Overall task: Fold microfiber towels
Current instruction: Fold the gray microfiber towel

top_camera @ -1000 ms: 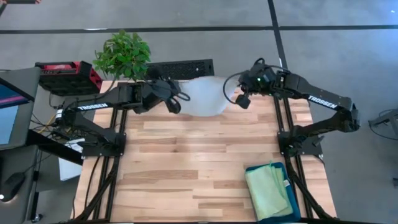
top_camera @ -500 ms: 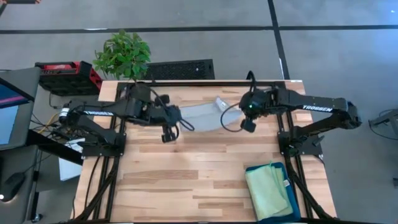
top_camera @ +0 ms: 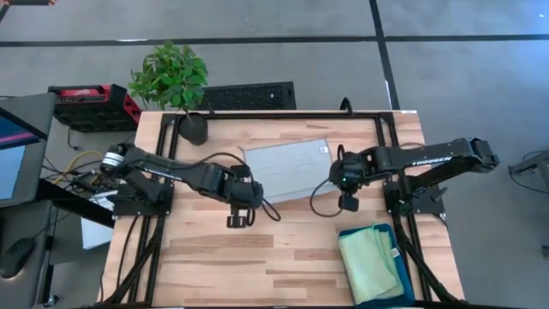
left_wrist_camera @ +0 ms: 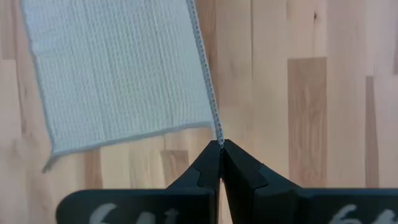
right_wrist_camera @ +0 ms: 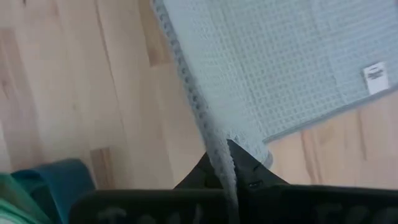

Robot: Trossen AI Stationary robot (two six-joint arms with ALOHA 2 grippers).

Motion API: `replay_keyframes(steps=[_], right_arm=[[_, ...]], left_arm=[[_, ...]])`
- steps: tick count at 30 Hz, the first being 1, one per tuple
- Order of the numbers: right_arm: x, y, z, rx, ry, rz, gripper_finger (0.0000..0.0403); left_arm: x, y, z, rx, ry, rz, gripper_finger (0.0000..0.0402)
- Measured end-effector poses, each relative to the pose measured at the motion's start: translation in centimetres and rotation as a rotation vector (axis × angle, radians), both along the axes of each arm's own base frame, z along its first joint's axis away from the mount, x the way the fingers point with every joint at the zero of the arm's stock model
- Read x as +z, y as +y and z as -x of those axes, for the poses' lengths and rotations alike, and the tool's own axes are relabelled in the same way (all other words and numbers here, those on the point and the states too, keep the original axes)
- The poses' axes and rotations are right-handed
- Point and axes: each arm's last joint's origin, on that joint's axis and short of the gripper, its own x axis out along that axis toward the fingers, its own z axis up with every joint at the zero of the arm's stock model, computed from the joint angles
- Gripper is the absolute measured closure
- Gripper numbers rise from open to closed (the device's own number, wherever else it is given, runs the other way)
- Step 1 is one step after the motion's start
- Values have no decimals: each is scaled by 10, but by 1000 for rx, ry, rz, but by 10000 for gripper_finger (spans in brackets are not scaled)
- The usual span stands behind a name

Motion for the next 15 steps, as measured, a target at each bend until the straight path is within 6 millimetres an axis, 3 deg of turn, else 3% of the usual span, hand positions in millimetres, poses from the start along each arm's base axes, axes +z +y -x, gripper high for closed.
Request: replay_keyframes(steps=[5, 12, 15], right_arm=[[-12, 7, 1, 40, -1, -63, 394], [-23, 7, 4, 54, 31, -123, 394], [-23, 3, 4, 43, 26, -121, 393]], left_arm=[[-16, -2, -9, -28, -66, 1, 401], [-53, 2, -3, 82, -37, 13, 401], [-54, 7, -3, 105, -38, -10, 401]])
